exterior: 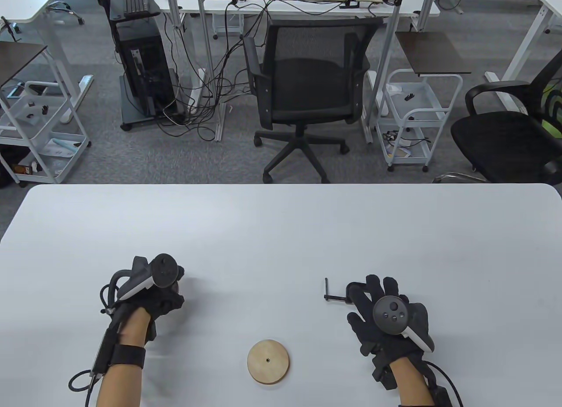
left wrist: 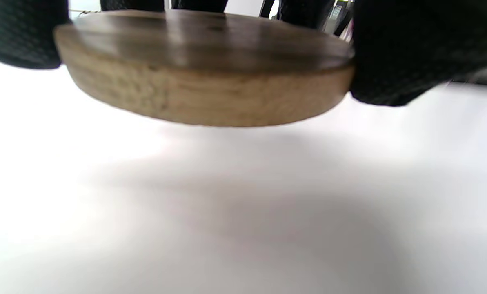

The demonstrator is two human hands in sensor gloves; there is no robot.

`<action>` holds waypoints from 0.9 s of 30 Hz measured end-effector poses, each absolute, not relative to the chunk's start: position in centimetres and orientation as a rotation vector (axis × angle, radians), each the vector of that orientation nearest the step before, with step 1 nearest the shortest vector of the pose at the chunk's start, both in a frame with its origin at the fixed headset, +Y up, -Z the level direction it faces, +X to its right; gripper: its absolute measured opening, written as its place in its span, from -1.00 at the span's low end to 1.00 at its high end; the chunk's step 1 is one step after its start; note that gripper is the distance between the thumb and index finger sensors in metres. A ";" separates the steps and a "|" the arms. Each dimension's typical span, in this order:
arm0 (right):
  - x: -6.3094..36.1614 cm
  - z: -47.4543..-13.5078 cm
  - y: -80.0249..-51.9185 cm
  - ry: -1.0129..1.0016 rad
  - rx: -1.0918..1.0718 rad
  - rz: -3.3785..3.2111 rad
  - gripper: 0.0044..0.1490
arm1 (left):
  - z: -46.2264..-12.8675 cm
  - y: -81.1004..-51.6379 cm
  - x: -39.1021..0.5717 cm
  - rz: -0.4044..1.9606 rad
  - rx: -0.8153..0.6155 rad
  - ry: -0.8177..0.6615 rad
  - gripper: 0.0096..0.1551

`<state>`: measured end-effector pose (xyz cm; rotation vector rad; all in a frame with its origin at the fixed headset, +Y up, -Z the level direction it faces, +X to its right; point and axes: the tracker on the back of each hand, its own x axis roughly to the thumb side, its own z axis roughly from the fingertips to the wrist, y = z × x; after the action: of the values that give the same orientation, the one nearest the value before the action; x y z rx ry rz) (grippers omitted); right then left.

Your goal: Screw the clamp shut

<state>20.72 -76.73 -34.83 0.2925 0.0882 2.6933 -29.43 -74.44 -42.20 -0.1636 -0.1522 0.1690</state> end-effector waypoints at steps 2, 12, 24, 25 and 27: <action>20.6 -34.8 -76.7 0.086 0.301 2.693 -0.09 | -41.6 -73.2 -28.4 0.282 -0.091 -0.195 -0.04; 20.1 -34.5 -76.5 0.073 0.339 2.680 -0.08 | -38.3 -70.7 -22.5 0.626 0.096 -0.393 -0.02; 18.2 -34.0 -76.3 0.073 0.433 2.705 -0.08 | -35.4 -74.3 -20.1 1.261 0.071 -0.458 -0.03; 18.1 -34.0 -76.3 0.073 0.433 2.707 -0.08 | -35.3 -74.9 -20.0 1.324 0.056 -0.489 -0.02; 18.1 -34.0 -76.4 0.074 0.433 2.710 -0.08 | -35.1 -75.8 -19.9 1.408 0.039 -0.504 -0.02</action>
<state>18.07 -76.38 -34.03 0.4329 0.0741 2.7100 -19.87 -75.84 -35.07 0.0394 -0.5043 1.4076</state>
